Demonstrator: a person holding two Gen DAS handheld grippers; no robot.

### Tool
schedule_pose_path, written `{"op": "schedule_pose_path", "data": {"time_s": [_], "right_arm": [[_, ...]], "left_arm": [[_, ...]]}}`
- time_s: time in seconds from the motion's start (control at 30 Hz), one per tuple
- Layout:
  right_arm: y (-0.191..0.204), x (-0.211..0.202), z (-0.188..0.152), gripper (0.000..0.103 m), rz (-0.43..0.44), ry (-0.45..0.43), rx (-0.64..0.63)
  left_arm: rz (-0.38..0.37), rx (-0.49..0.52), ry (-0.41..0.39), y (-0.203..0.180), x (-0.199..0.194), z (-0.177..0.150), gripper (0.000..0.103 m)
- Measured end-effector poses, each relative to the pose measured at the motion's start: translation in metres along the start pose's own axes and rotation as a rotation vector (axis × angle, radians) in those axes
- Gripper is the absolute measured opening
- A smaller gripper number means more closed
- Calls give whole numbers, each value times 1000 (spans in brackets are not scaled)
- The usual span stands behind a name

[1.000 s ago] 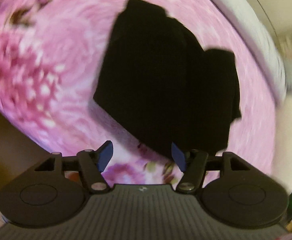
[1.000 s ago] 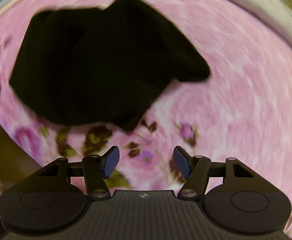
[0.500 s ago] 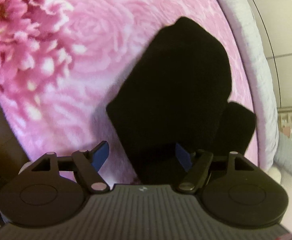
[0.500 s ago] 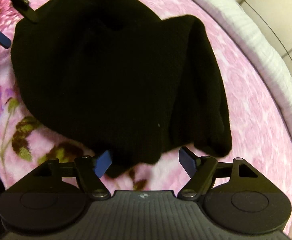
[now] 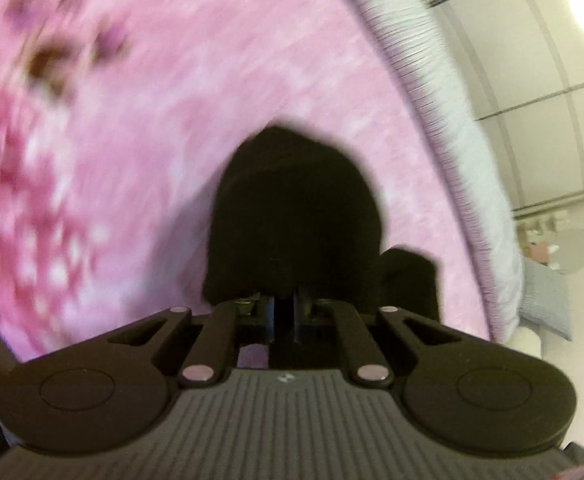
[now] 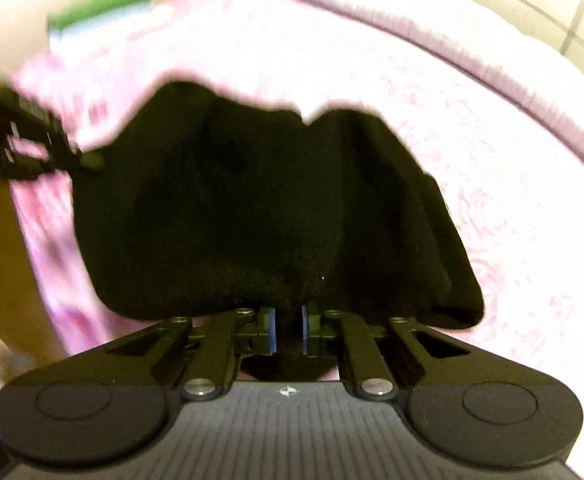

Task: Fold clothes

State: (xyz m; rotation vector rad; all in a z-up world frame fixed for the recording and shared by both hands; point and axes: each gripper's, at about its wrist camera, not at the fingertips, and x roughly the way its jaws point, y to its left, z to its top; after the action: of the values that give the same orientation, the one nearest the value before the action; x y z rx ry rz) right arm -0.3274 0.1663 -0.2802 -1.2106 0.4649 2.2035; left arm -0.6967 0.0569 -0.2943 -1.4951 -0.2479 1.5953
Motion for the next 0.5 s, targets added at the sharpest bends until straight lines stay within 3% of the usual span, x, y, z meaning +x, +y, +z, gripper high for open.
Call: {"op": "schedule_pose_path", "data": {"time_s": [0.23, 0.4, 0.5], "right_arm": [[17, -79, 81, 10, 106, -186, 294], [12, -122, 140, 11, 170, -299, 502], [-6, -144, 159, 11, 221, -367, 628]], "left_arm": [[-105, 239, -82, -72, -63, 98, 5], [-155, 446, -111, -140, -78, 154, 5], [-213, 553, -120, -192, -75, 178, 7]]}}
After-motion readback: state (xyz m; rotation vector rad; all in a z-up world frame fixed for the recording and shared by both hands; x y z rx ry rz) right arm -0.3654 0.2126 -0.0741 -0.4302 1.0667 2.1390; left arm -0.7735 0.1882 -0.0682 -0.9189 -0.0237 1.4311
